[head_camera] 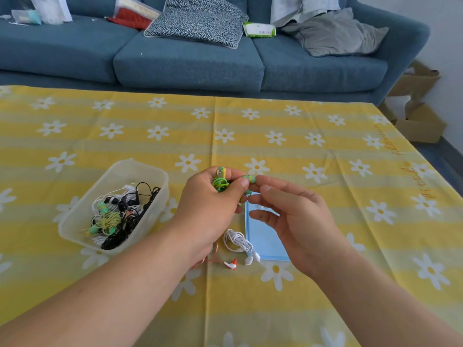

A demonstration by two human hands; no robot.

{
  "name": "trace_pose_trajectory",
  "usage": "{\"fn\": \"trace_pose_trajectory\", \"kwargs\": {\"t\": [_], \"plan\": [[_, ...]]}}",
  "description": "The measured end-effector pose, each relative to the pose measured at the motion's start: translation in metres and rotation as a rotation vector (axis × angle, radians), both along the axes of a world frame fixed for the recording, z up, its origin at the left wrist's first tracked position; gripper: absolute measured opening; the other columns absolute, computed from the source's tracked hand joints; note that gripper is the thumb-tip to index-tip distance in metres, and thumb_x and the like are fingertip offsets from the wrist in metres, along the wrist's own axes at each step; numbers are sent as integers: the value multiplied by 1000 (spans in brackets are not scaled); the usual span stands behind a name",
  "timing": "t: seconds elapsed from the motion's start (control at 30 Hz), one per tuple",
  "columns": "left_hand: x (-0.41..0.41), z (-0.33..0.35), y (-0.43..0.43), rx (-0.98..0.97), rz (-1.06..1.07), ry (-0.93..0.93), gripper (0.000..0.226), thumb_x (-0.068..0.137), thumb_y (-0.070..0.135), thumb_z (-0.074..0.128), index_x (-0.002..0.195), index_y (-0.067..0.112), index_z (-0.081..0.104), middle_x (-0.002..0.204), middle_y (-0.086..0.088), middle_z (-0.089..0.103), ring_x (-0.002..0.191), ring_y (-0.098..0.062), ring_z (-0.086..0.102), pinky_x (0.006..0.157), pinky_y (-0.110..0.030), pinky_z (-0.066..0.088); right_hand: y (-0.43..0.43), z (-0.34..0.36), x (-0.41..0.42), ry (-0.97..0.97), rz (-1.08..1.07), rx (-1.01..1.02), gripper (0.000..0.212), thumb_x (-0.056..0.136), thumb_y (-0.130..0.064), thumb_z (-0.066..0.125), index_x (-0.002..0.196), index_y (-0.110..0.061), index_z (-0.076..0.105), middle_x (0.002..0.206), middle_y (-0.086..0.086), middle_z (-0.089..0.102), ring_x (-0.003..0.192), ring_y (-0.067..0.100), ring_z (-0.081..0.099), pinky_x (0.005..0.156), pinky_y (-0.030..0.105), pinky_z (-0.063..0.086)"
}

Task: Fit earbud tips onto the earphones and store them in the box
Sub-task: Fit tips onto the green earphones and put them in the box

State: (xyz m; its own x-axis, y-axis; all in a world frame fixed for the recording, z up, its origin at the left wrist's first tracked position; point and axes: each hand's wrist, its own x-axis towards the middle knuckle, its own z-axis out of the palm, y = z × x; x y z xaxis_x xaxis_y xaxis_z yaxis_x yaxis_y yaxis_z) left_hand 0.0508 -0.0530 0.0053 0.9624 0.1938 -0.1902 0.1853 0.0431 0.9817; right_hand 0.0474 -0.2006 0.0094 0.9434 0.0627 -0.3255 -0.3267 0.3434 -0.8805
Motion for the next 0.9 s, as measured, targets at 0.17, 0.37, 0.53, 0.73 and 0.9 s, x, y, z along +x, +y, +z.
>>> {"fn": "trace_pose_trajectory", "kwargs": {"t": [0.17,0.37,0.53,0.73,0.9], "plan": [[2,0,-8,-20,-18,19,4,93,17,73,95,21,75,72,0,74,61,-14,66,70,-34,61,-11,0,1,51,3,56,20,96,-6,61,109,-2,75,111,17,76,90,23,69,72,36,57],[2,-2,-14,-69,-41,44,5,93,16,74,96,20,75,71,0,74,62,-15,66,77,-38,62,-17,0,3,55,-53,46,21,95,4,56,107,3,73,99,19,77,81,25,72,73,35,59],[3,-4,-16,-101,-41,59,7,93,12,74,97,17,74,77,-5,77,66,-19,71,87,-46,62,-21,-1,2,22,-26,-89,28,92,9,54,105,-2,77,99,15,77,81,23,71,69,35,57],[5,-1,-19,-163,-66,95,15,89,1,75,101,10,72,75,-4,77,66,-22,73,79,-36,64,-30,1,4,-4,-4,-278,35,91,7,54,95,-14,82,92,8,72,75,19,66,63,30,54],[9,-5,-19,-230,-6,147,14,88,-1,75,95,11,72,68,-2,75,64,-20,70,72,-31,62,-46,-15,24,-70,-145,-760,27,93,-10,58,107,-24,76,86,-7,72,65,14,62,64,36,59]]}}
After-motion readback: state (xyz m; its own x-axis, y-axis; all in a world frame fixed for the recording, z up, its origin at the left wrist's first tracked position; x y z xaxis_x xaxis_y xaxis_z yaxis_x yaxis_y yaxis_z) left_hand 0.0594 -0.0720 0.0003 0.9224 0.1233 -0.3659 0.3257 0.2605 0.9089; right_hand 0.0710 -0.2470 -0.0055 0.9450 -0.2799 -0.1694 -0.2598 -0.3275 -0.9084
